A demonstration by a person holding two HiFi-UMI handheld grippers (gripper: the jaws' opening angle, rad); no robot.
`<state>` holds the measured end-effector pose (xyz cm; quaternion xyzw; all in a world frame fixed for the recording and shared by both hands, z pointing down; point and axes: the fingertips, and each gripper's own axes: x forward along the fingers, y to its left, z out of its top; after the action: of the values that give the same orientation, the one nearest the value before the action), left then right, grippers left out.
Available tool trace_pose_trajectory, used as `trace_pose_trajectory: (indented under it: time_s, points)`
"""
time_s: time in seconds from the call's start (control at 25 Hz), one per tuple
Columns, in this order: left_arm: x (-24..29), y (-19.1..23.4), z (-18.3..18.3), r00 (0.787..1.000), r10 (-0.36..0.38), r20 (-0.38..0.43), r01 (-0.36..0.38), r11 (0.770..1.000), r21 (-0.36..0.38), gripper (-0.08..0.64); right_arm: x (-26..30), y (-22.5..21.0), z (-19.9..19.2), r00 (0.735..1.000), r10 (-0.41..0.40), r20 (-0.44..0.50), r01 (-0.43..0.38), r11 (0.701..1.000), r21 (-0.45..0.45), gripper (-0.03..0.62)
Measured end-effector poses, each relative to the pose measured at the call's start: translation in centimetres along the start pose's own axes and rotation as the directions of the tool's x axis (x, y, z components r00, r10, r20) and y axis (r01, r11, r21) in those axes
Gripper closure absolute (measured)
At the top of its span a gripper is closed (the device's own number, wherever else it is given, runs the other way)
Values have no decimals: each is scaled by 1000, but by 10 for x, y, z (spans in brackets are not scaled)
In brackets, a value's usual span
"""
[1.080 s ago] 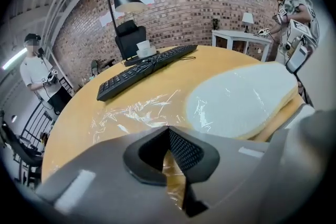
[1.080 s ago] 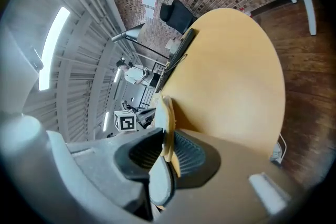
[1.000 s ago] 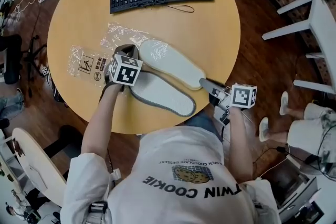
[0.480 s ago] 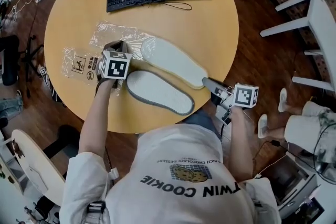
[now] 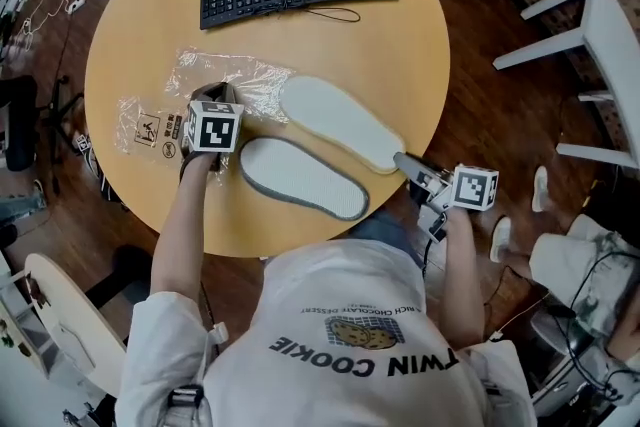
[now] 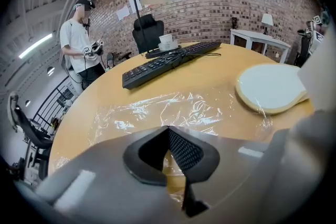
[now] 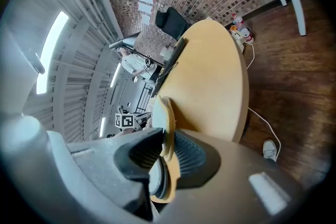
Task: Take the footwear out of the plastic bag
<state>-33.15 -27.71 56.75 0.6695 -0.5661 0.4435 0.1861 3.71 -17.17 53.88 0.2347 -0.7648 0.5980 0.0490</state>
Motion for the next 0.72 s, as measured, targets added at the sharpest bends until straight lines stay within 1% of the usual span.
trace_pose_trajectory:
  time_s: [0.2,0.32,0.4,0.48,0.6,0.72]
  points:
    - [2,8,-4,1000,21,-13,-22,1000,-17,557,-11,-7,1,1000,-9,29,9,1000,7,523]
    - [1,12,-7,999,26,-23,-27,999,-20,557,-12,-5,0,999,-15,50,15,1000,-4,522]
    - [0,14,-8,999,29,-25,-30,999,-22,557,-13,-8,-1,996,-64,55,66,997,-35,518]
    - [-3,14,-8,1000,29,-10,-29,999,-31,557,-15,-13,-2,987,-152,51,156,983,-92,515]
    - [-15,13,-1,998,32,46,-29,998,-54,557,-15,-20,2,960,-270,70,278,941,-193,503]
    - [-33,9,6,994,28,110,-18,996,-92,557,-14,-24,4,940,-329,94,342,907,-247,485]
